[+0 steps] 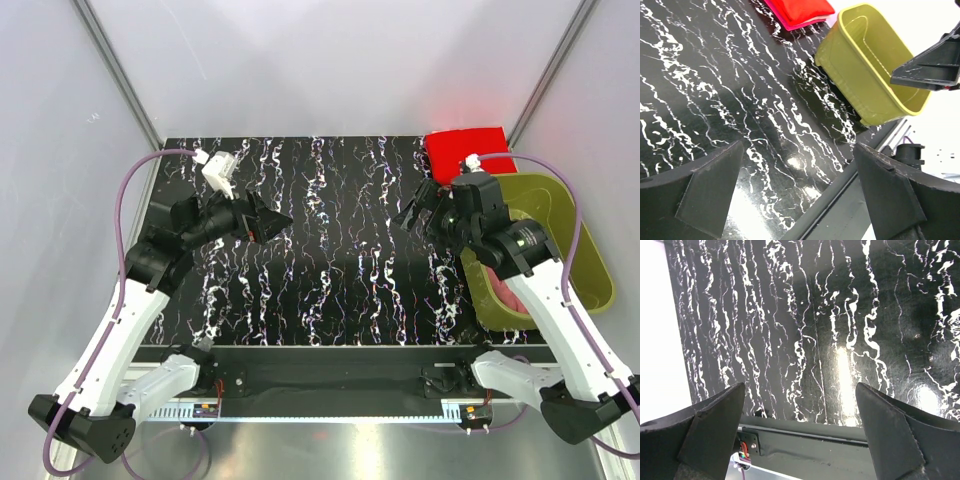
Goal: Fold and stack the t-shirts
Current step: Grab the tshirt from the pile
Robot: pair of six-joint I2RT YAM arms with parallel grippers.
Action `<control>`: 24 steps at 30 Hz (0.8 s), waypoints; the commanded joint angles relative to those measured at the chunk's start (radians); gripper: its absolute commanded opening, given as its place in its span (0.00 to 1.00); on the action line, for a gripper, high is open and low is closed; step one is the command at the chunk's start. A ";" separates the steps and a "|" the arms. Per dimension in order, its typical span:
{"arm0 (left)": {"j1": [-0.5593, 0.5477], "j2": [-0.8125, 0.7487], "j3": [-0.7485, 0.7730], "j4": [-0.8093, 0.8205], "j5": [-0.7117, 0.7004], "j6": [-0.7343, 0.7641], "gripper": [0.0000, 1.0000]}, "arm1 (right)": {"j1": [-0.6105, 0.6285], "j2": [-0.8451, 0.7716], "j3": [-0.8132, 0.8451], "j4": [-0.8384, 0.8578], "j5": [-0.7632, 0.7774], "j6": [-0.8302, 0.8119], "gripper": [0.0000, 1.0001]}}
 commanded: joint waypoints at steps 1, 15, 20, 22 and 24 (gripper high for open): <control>0.004 -0.006 0.028 0.012 -0.029 0.036 0.99 | -0.005 0.023 0.001 0.032 0.068 0.014 1.00; 0.002 0.009 -0.035 0.041 -0.023 0.016 0.99 | -0.456 0.322 0.328 -0.106 0.487 -0.133 1.00; 0.002 0.023 0.001 0.003 -0.036 0.046 0.99 | -0.683 0.408 0.294 -0.054 0.351 -0.156 1.00; 0.002 0.022 0.004 0.004 -0.034 0.043 0.99 | -0.717 0.442 0.264 -0.022 0.301 -0.155 0.99; 0.002 0.014 -0.011 0.024 -0.029 0.030 0.99 | -0.758 0.495 0.238 0.027 0.235 -0.161 0.98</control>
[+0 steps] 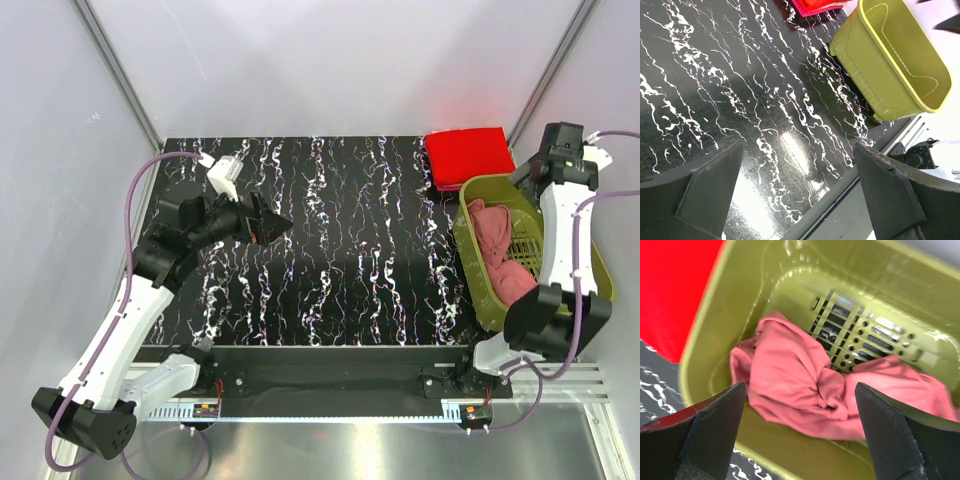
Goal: Fold and stack the t-shirts
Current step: Grab the tshirt from the pile
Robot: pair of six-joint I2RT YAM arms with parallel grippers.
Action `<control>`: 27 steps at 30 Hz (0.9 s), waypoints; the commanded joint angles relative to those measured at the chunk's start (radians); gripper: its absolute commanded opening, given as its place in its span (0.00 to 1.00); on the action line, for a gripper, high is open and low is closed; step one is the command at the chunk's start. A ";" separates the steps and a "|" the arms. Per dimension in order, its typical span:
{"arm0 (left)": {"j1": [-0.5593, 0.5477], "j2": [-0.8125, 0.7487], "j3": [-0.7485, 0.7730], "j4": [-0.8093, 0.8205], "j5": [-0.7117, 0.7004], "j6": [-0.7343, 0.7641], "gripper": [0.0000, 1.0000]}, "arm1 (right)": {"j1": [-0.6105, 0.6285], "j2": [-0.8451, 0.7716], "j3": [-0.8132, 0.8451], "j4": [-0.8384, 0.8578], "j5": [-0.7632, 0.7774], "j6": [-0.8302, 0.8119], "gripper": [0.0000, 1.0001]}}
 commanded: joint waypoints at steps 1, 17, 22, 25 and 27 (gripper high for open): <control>0.002 -0.011 0.011 0.053 0.009 0.001 0.99 | -0.047 0.077 -0.065 0.098 -0.148 -0.030 0.97; 0.002 0.052 0.057 0.020 -0.028 0.004 0.99 | -0.133 0.264 -0.193 0.437 -0.457 -0.025 0.20; 0.002 0.065 0.034 0.054 -0.008 -0.022 0.99 | -0.135 0.211 -0.111 0.411 -0.516 -0.057 0.00; 0.002 0.064 0.031 0.051 0.001 -0.022 0.99 | -0.135 0.148 -0.072 0.396 -0.581 -0.064 0.00; 0.002 0.053 0.026 0.050 -0.006 -0.018 0.99 | -0.135 0.096 -0.053 0.386 -0.578 -0.070 0.00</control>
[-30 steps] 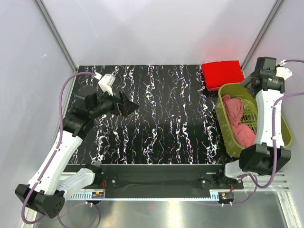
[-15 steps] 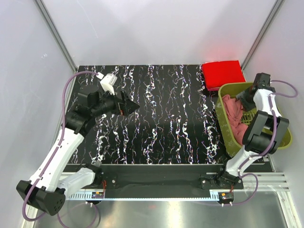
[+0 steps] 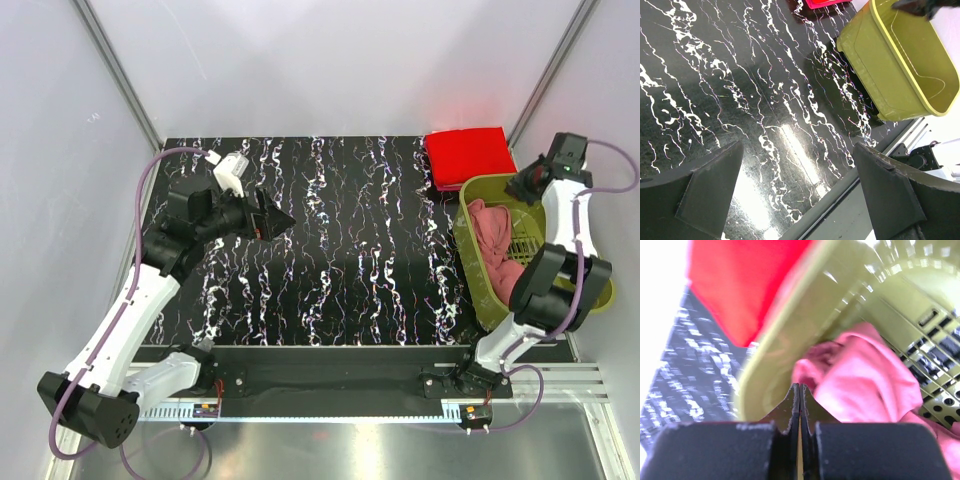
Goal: Fold and stack the t-shirts
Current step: Grab the tshirt from the pile
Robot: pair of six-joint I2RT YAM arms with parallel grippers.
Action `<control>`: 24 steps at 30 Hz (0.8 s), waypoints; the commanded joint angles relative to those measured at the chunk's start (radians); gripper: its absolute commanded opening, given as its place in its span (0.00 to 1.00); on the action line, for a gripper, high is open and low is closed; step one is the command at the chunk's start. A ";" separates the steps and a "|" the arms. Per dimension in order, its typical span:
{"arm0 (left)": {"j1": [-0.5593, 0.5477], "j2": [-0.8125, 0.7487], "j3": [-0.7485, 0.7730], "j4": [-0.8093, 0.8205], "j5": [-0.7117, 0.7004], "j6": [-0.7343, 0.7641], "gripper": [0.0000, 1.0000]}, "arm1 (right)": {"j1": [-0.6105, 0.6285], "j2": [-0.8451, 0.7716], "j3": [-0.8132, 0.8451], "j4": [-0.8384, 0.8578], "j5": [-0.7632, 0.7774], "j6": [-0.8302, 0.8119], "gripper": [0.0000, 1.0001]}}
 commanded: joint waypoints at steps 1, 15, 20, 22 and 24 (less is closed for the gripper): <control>0.002 -0.013 0.010 0.056 0.003 -0.002 0.99 | -0.004 -0.137 0.079 0.005 -0.042 -0.030 0.00; 0.002 -0.002 0.019 0.048 0.006 0.036 0.99 | -0.132 -0.013 -0.132 0.135 -0.134 -0.025 0.55; 0.002 0.012 0.014 0.063 0.006 0.038 0.99 | -0.136 0.088 -0.151 0.208 -0.211 -0.100 0.59; 0.002 0.021 0.011 0.065 0.011 0.038 0.99 | -0.136 0.124 -0.151 0.230 -0.226 -0.137 0.59; 0.002 0.026 -0.007 0.083 0.015 0.035 0.99 | -0.139 0.145 -0.143 0.235 -0.249 -0.175 0.58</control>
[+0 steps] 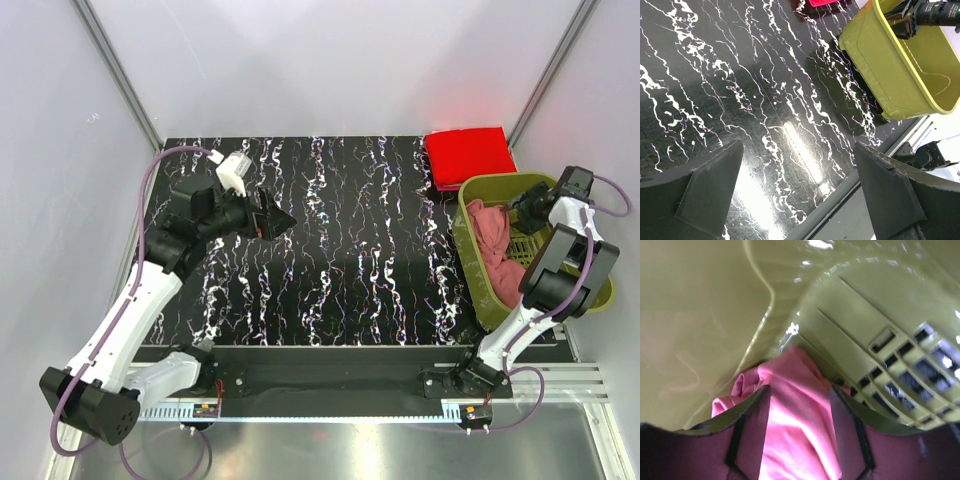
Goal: Fold and stack the t-shirts
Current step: Grab the tshirt from the pile
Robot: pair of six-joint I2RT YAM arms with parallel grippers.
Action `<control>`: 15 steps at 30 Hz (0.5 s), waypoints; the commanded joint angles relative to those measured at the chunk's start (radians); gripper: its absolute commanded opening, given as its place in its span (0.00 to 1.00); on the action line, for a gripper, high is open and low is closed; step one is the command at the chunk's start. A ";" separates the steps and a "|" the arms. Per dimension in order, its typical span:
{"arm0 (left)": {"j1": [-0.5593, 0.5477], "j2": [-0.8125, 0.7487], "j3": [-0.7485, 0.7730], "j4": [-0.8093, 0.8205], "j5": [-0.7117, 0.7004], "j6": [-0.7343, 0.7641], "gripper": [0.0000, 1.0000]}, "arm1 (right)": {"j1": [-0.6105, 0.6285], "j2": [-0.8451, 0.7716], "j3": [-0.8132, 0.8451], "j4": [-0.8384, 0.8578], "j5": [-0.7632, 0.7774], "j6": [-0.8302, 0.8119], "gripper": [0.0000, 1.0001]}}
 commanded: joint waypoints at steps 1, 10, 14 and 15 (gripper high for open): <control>0.001 0.015 -0.009 0.075 0.019 0.014 0.99 | 0.003 0.040 0.014 0.061 -0.095 -0.093 0.57; 0.002 0.046 -0.018 0.093 0.034 0.014 0.99 | -0.001 0.059 0.029 0.052 -0.109 -0.120 0.11; 0.002 0.047 -0.013 0.096 0.037 0.016 0.99 | -0.001 -0.010 0.078 -0.034 -0.055 -0.124 0.00; 0.002 0.049 -0.012 0.096 0.039 0.016 0.99 | -0.001 -0.029 0.120 -0.064 -0.031 -0.117 0.00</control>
